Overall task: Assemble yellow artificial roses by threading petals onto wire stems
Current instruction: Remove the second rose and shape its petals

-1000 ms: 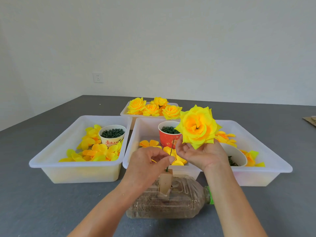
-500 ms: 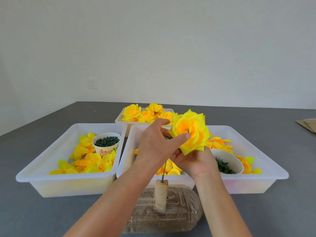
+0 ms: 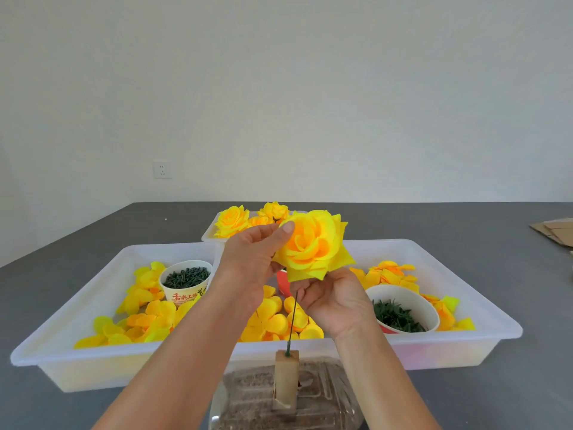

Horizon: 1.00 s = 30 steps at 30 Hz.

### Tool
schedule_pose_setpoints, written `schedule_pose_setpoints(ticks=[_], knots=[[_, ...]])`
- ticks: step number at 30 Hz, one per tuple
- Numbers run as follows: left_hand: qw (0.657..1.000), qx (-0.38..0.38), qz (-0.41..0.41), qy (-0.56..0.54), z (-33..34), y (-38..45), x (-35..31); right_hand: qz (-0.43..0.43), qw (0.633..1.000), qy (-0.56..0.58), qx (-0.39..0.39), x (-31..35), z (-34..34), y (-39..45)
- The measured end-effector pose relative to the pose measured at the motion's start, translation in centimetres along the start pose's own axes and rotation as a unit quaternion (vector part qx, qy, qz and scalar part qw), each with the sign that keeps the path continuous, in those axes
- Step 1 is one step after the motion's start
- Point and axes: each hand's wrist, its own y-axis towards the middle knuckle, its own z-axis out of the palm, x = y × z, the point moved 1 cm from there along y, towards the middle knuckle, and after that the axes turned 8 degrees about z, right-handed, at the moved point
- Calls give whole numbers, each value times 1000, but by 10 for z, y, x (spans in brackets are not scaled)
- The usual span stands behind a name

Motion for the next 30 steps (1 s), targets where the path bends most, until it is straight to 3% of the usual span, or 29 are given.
schedule_pose_setpoints(ticks=[4, 6, 9, 12, 16, 21, 25, 30], knots=[[1000, 18, -10, -22, -11, 14, -9, -5, 996, -79, 39, 0, -5, 3], [999, 41, -17, -14, -16, 20, -13, -17, 982, -179, 55, 3, -8, 5], [996, 82, -23, 22, -25, 28, -18, -66, 936, -333, 91, 10, -10, 8], [994, 94, -25, 55, -31, 37, -19, -99, 896, -418, 116, 16, -7, 12], [990, 95, -28, 98, -35, 47, -16, -146, 837, -522, 75, 21, -5, 21], [996, 47, -49, 62, -38, 65, -5, -206, 812, -540, 81, 22, 0, 35], [998, 12, -69, -8, -45, 80, 11, -307, 762, -570, 16, 28, -3, 62], [999, -22, -23, -10, -52, 94, 32, -352, 682, -641, -15, 32, -15, 91]])
